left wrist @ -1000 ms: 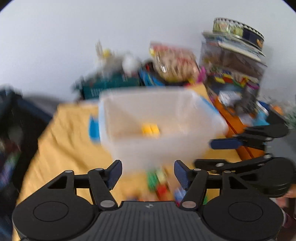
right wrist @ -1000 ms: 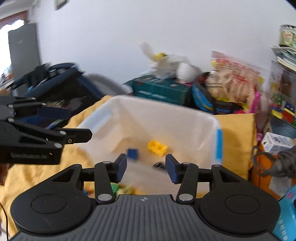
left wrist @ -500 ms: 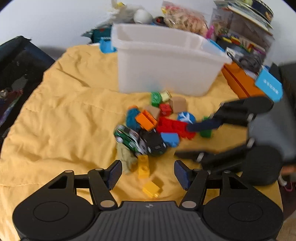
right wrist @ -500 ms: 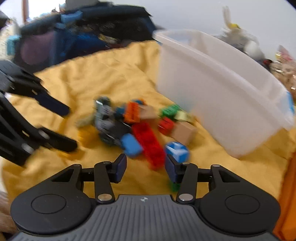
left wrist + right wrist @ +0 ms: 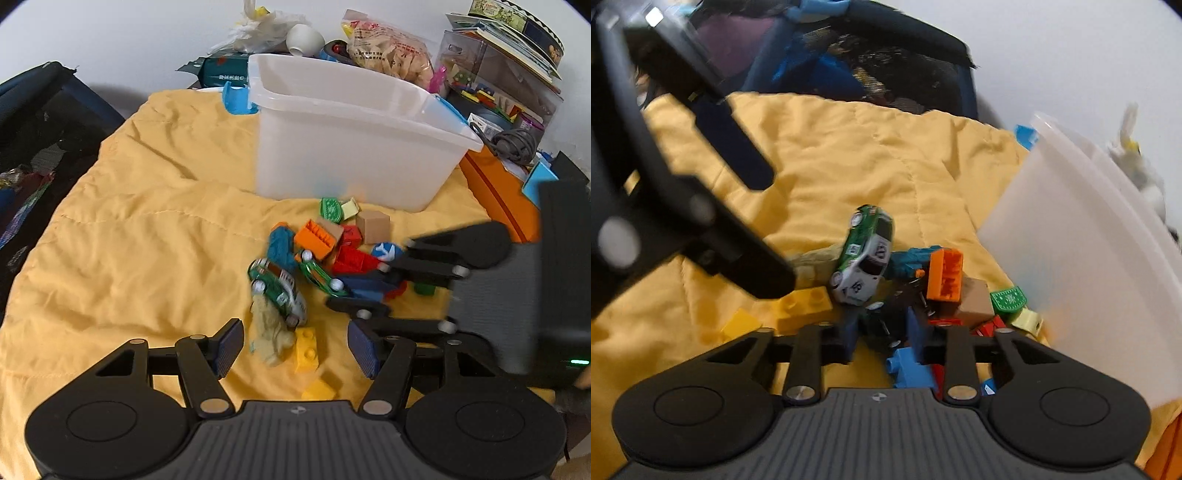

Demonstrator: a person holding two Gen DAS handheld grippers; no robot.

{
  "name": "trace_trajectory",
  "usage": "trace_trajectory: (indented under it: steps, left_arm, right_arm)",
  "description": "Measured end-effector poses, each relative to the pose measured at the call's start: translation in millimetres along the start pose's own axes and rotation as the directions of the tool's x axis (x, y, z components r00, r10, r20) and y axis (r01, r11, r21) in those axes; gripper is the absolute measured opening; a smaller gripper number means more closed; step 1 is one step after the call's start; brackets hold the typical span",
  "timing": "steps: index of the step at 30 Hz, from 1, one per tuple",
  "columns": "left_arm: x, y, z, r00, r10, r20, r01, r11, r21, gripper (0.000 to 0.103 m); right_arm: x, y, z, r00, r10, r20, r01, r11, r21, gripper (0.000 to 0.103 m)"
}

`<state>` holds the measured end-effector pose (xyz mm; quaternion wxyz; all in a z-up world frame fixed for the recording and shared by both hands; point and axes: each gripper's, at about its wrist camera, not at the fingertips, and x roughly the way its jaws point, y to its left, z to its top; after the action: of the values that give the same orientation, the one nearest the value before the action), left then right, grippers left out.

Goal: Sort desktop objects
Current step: 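Grasp the white numbered race car with the left tool while the right tool grasps the dark green car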

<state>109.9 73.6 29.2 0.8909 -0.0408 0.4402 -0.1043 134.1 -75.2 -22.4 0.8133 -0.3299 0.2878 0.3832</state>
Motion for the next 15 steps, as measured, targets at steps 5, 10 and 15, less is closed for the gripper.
trace_trajectory:
  steps: [5,10,15]
  left_arm:
    - [27.5,7.3,19.3,1.000,-0.020,-0.008,0.020,0.995,-0.094,0.065]
    - [53.4,18.5,30.6,0.999,-0.036,-0.031,0.030,0.983,-0.181,0.027]
    - [49.4,12.9,21.5,0.990,-0.134,-0.035,0.128,0.982,-0.140,0.020]
  right_arm:
    - [-31.2,-19.4,-12.8,0.999,0.024,0.024,-0.028,0.985,0.173,0.015]
    - [-66.9,-26.4,-35.2,0.999,0.047,0.027,-0.053,0.937,0.346,0.015]
    - [-83.4,-32.1,-59.2,0.997,0.071,-0.009,-0.056,0.859,0.509,0.015]
